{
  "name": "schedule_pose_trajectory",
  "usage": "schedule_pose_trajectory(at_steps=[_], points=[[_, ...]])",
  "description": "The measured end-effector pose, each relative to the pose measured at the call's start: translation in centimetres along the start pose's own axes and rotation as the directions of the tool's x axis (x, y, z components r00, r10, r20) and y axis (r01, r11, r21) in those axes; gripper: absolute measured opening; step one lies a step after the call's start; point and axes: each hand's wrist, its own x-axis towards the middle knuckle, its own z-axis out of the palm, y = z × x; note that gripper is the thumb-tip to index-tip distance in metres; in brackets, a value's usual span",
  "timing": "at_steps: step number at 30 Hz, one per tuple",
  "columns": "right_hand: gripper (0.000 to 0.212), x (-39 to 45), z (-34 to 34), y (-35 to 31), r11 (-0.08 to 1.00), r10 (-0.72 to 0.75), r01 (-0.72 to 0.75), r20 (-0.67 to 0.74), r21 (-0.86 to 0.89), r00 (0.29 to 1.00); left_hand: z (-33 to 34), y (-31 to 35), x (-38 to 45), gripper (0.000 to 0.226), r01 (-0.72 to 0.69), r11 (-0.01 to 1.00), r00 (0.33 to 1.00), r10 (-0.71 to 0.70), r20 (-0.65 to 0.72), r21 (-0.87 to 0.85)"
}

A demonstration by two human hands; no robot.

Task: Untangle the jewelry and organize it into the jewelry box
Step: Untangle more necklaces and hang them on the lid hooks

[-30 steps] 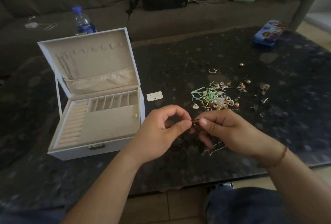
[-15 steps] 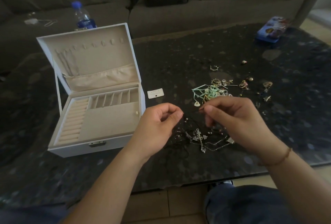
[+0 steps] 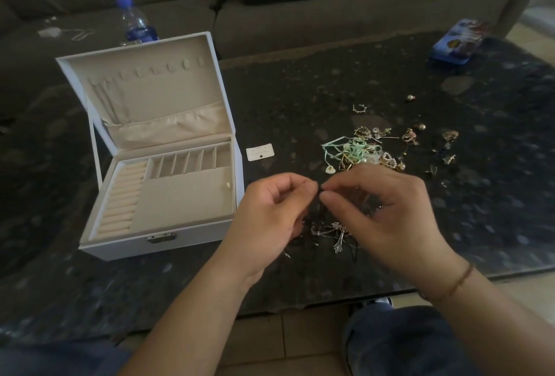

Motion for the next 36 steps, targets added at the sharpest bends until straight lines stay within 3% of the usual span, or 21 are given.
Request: schedule_pose_trajectory(at_steps=[4,9,11,14,16,21,29,36], points=[[0.003,0.1,-0.2,0.1,0.985,0.111,-0.116,0.042,0.128,0.993,-0.3,0.2,-0.1,0.017,-0.028,0.998,1.0,0.027,0.015,0.058],[0.01,0.2,-0.2,-0.3,0.866,0.274,-0.33,0.196,0.375,0.941,-0.6,0.4,-0.3,0.018,-0.026,0.997,0.998,0.022,0.063,0.071],[0.008,0.1,0.1,-0.3,0.848,0.298,-0.342,0.17,0.406,0.939,-0.6,0.3,-0.5,0.019,0.003,0.999,0.998,-0.005,0.06,0.039],[0.01,-0.4,0.4,-0.3,0.865,0.312,-0.292,0.016,0.409,0.95,-0.5,0.3,-0.6,0.023,0.032,0.999,0.999,-0.032,0.039,-0.005],[0.01,-0.6,0.2,-0.6,0.902,0.25,-0.206,-0.07,0.379,0.966,-0.5,0.3,-0.6,0.022,0.036,0.999,0.999,-0.036,0.022,-0.011],[0.01,-0.4,0.0,-0.8,0.998,-0.01,0.015,-0.08,0.059,0.997,-0.4,0.6,-0.6,0.021,0.016,1.0,1.0,-0.016,0.025,-0.01],[0.018,-0.4,-0.1,-0.6,0.993,-0.107,0.104,-0.065,-0.054,0.992,-0.5,0.5,-0.6,0.018,-0.057,0.998,0.998,0.057,0.019,-0.007],[0.013,-0.3,-0.1,-0.1,0.982,-0.123,0.118,-0.028,-0.145,0.992,-0.8,0.1,-0.4,0.01,-0.174,0.96,0.984,0.178,0.002,0.22]])
